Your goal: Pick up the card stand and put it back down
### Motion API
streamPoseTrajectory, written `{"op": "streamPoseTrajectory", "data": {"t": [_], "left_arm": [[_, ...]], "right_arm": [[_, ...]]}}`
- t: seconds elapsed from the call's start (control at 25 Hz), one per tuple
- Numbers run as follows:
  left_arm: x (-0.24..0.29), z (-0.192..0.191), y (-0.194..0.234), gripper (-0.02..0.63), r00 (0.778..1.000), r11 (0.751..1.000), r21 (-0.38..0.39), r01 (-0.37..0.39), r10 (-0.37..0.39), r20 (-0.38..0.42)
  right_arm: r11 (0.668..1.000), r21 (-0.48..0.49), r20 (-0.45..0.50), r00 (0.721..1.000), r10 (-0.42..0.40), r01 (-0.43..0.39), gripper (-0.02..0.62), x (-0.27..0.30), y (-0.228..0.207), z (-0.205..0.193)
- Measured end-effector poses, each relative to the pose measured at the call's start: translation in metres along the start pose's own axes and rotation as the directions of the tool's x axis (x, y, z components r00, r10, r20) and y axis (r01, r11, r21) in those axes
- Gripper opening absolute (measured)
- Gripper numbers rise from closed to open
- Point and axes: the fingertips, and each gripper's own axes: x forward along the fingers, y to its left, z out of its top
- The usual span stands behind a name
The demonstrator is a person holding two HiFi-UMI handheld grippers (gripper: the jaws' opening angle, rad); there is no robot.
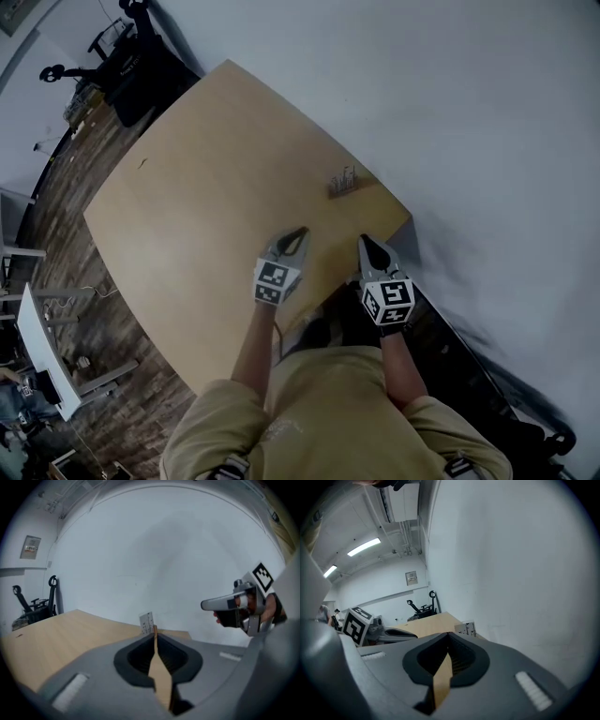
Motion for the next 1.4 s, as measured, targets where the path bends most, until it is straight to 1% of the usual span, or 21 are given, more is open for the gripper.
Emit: {"op": "streamPoseTrajectory", "data": {"t": [0.12, 0.16, 0.2, 0.4, 0.56, 0.72, 0.76, 0.8, 0.84, 1.04, 1.12, 1.24, 1.28, 1.36, 1.4], "left_arm": [[0.028, -0.018, 0.022, 0.039, 0.998, 1.000, 0.009, 0.029, -0.028, -0.055], [0.037, -0.022, 0.028, 0.052, 0.996, 0.999, 0.014, 0.038, -0.037, -0.076], [0.047, -0.026, 0.033, 0.077, 0.994, 0.999, 0.021, 0.050, -0.048, -0.097], [0.102, -0.043, 0.046, 0.153, 0.974, 0.989, 0.062, 0.133, -0.119, -0.191], [0.140, -0.051, 0.056, 0.250, 0.959, 0.975, 0.077, 0.206, -0.185, -0.215], [0.168, -0.053, 0.049, 0.342, 0.936, 0.954, 0.074, 0.292, -0.269, -0.225], [0.175, -0.052, 0.045, 0.377, 0.928, 0.946, 0.071, 0.317, -0.294, -0.227], [0.182, -0.050, 0.042, 0.441, 0.920, 0.938, 0.069, 0.340, -0.317, -0.228], [0.190, -0.049, 0.039, 0.490, 0.915, 0.931, 0.072, 0.358, -0.334, -0.227], [0.222, -0.041, 0.030, 0.484, 0.909, 0.912, 0.127, 0.390, -0.360, -0.209], [0.231, -0.040, 0.028, 0.394, 0.909, 0.907, 0.147, 0.394, -0.361, -0.206], [0.242, -0.040, 0.023, 0.291, 0.904, 0.899, 0.168, 0.406, -0.367, -0.221], [0.246, -0.040, 0.021, 0.284, 0.901, 0.895, 0.172, 0.411, -0.370, -0.228], [0.251, -0.042, 0.018, 0.239, 0.900, 0.895, 0.171, 0.411, -0.369, -0.231], [0.253, -0.044, 0.019, 0.203, 0.903, 0.900, 0.167, 0.403, -0.362, -0.231]], "right_arm": [[0.999, 0.022, -0.025, 0.999, 0.043, -0.043, 0.005, 0.025, -0.010, -0.011], [0.998, 0.028, -0.031, 0.998, 0.055, -0.054, 0.005, 0.032, -0.015, -0.013], [0.997, 0.036, -0.036, 0.997, 0.063, -0.062, 0.005, 0.039, -0.020, -0.014], [0.996, 0.056, -0.077, 0.994, 0.078, -0.074, 0.005, 0.066, -0.052, -0.029], [0.994, 0.076, -0.100, 0.992, 0.082, -0.075, 0.005, 0.088, -0.068, -0.042], [0.992, 0.103, -0.125, 0.989, 0.081, -0.068, 0.005, 0.094, -0.079, -0.054], [0.992, 0.108, -0.129, 0.989, 0.078, -0.064, 0.005, 0.094, -0.081, -0.057], [0.992, 0.112, -0.134, 0.988, 0.077, -0.062, 0.005, 0.095, -0.082, -0.059], [0.992, 0.113, -0.141, 0.987, 0.078, -0.062, 0.005, 0.096, -0.084, -0.062], [0.991, 0.120, -0.174, 0.982, 0.072, -0.051, 0.005, 0.097, -0.095, -0.074], [0.991, 0.122, -0.180, 0.981, 0.068, -0.046, 0.005, 0.095, -0.098, -0.077], [0.992, 0.119, -0.185, 0.980, 0.066, -0.044, 0.005, 0.093, -0.103, -0.079], [0.992, 0.117, -0.188, 0.980, 0.064, -0.043, 0.005, 0.092, -0.105, -0.080], [0.992, 0.119, -0.193, 0.979, 0.058, -0.036, 0.005, 0.091, -0.109, -0.083], [0.992, 0.123, -0.196, 0.979, 0.054, -0.031, 0.005, 0.091, -0.110, -0.085]]}}
